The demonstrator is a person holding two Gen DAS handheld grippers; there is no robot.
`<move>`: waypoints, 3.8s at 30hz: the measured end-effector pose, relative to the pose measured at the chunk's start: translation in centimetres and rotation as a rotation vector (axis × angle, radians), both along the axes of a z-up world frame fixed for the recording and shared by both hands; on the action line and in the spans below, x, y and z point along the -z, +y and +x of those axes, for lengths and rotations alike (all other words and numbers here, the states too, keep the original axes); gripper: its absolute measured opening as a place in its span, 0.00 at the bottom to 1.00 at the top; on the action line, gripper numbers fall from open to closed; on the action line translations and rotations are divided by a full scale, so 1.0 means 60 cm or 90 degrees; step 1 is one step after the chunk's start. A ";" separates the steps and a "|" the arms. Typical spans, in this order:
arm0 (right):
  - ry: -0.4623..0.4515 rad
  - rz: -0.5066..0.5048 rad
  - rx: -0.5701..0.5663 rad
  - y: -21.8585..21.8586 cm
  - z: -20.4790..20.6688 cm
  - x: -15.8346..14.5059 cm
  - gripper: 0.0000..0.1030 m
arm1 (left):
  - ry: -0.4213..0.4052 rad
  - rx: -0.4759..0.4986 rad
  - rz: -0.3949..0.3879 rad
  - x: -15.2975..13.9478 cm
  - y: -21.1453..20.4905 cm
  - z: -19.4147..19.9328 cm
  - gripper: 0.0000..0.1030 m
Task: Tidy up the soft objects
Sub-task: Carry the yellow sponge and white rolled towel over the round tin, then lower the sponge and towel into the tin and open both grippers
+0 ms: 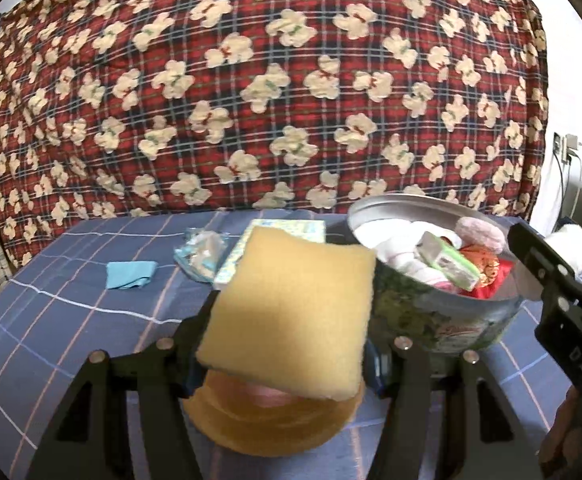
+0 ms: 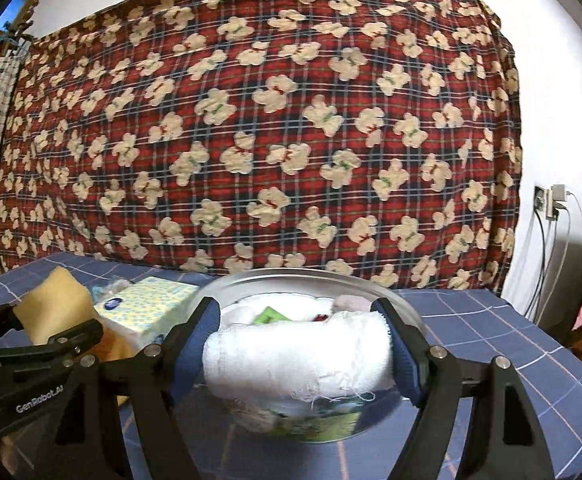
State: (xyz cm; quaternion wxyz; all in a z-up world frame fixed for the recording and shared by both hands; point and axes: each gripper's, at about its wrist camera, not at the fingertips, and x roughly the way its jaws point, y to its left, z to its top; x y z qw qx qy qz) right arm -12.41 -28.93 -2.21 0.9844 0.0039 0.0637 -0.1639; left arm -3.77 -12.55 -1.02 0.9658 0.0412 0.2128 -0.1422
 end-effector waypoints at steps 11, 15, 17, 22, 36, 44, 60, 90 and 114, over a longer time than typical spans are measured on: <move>-0.009 -0.008 0.053 -0.057 -0.020 0.000 0.77 | -0.015 0.052 0.003 -0.016 -0.068 -0.014 0.58; -0.009 -0.005 0.072 -0.079 -0.025 0.000 0.77 | -0.014 0.070 0.004 -0.018 -0.093 -0.016 0.58; -0.010 -0.004 0.079 -0.088 -0.027 0.000 0.77 | -0.012 0.079 0.001 -0.019 -0.105 -0.016 0.58; -0.012 0.010 0.094 -0.112 -0.031 -0.003 0.77 | -0.013 0.097 -0.002 -0.023 -0.130 -0.018 0.58; 0.001 0.004 0.139 -0.177 -0.022 -0.019 0.77 | -0.003 0.155 -0.024 -0.043 -0.196 -0.004 0.58; 0.003 0.014 0.135 -0.197 0.012 -0.034 0.77 | 0.011 0.157 -0.028 -0.046 -0.236 0.029 0.58; 0.011 0.126 0.108 -0.209 0.119 -0.056 0.77 | 0.034 0.109 -0.010 -0.040 -0.259 0.091 0.58; 0.118 0.131 0.068 -0.190 0.183 -0.016 0.78 | 0.089 0.045 0.049 -0.002 -0.251 0.141 0.58; 0.050 0.297 -0.082 -0.225 0.159 -0.007 0.89 | 0.025 0.084 0.097 0.001 -0.276 0.106 1.00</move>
